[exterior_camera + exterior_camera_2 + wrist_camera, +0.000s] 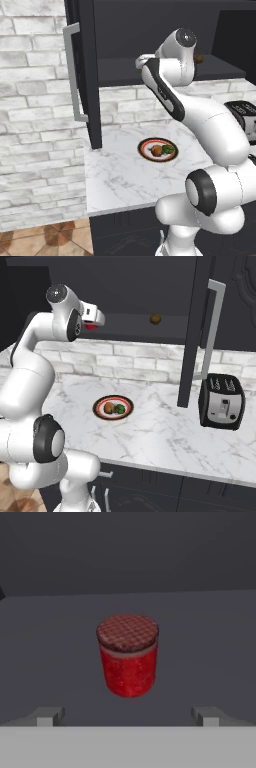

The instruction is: Pick the avocado and bread from the counter and place them on the plate. Then pick the jam from the cabinet and place it next to the plate. Lastly close the cabinet door.

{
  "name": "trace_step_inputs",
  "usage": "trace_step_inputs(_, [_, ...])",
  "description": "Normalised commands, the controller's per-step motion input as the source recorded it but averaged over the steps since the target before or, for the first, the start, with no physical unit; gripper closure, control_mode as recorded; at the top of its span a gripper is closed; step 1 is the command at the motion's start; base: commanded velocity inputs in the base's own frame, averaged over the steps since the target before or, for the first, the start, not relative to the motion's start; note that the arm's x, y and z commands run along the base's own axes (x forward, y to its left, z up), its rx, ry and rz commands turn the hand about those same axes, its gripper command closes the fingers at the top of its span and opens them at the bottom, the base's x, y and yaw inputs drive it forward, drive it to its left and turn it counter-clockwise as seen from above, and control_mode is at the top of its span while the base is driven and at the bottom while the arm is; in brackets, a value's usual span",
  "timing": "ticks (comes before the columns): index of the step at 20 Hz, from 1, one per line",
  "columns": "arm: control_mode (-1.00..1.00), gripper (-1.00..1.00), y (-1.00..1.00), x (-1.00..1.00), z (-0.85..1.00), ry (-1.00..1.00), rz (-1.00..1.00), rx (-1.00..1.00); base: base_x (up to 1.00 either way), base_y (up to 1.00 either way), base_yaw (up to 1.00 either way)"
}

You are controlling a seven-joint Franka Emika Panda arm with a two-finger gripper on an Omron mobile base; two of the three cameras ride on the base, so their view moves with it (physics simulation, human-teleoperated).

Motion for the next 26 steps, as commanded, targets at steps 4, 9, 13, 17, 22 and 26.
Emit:
trace_step_inputs(4, [-1.0,-1.0,0.15,0.45,-0.09,0.0,0.0,-0.01,0.0,0.0,0.0])
trace_step_inputs(9, [-1.0,-1.0,0.01,0.36,-0.09,0.0,0.0,-0.03,0.0,0.0,0.0])
trace_step_inputs(13, [-1.0,-1.0,0.0,0.25,-0.07,0.0,0.0,-0.04,0.0,0.0,0.0])
trace_step_inputs(17, [-1.0,-1.0,0.0,0.23,-0.03,-0.01,0.0,-0.03,0.0,0.0,0.0])
trace_step_inputs(22, [-1.0,-1.0,0.0,0.24,-0.04,-0.04,0.0,0.0,0.0,0.0,0.0])
trace_step_inputs(26, [-1.0,1.0,-0.01,0.03,-0.03,-0.04,0.0,0.0,0.0,0.0,0.0])
